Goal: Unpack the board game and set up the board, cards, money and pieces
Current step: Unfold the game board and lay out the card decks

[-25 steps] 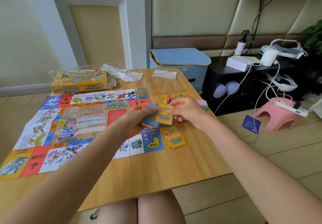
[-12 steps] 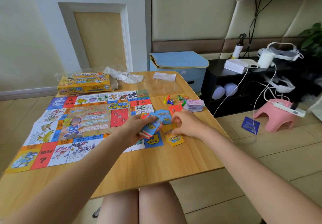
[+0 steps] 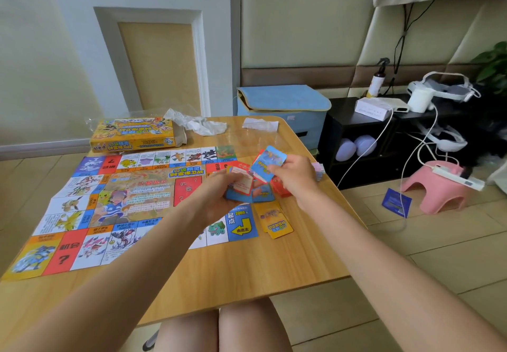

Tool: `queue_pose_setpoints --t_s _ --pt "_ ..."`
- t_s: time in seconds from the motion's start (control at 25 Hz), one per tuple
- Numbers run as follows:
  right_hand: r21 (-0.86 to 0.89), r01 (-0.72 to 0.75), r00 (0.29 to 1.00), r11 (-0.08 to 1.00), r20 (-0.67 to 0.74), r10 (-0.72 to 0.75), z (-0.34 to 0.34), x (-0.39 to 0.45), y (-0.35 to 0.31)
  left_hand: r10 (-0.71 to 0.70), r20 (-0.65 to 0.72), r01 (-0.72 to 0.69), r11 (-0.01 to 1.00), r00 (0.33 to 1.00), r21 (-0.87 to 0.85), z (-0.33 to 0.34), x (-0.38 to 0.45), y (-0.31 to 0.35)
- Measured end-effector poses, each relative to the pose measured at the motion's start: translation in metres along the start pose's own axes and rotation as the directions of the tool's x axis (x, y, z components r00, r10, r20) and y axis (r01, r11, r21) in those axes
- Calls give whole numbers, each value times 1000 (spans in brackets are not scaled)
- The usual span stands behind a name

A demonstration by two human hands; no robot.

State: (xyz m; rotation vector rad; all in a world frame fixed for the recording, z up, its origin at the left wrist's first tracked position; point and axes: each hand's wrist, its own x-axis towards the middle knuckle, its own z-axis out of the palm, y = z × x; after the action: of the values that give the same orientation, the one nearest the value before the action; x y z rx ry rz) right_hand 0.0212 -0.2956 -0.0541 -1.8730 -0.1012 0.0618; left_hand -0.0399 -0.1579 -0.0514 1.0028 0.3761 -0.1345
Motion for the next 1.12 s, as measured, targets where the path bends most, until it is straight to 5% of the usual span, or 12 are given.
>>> queue_pose_setpoints --t_s 0.28,0.36,0.48,0.68,0.84,1.0,1.12 --pt "172 -154 934 973 346 86 11 11 -7 -55 -10 56 995 998 80 -13 16 7" --pt "130 -127 948 983 309 81 10 17 -5 -32 -28 34 996 999 86 -16 23 6" --pt "-9 -98 988 995 121 98 0 34 2 14 -49 -14 1000 999 11 -22 32 7" --pt "-462 162 937 872 349 10 9 31 12 39 -69 -39 999 997 3 -25 40 9" --pt "-677 256 956 690 283 -78 18 34 20 74 -128 -62 994 989 91 -17 43 5" --pt "-219 91 983 971 176 -52 17 27 8 98 -145 -80 989 985 122 -8 43 4" --pt "-50 -27 985 998 169 35 16 23 5 61 69 -65 996 996 58 -1 35 5"
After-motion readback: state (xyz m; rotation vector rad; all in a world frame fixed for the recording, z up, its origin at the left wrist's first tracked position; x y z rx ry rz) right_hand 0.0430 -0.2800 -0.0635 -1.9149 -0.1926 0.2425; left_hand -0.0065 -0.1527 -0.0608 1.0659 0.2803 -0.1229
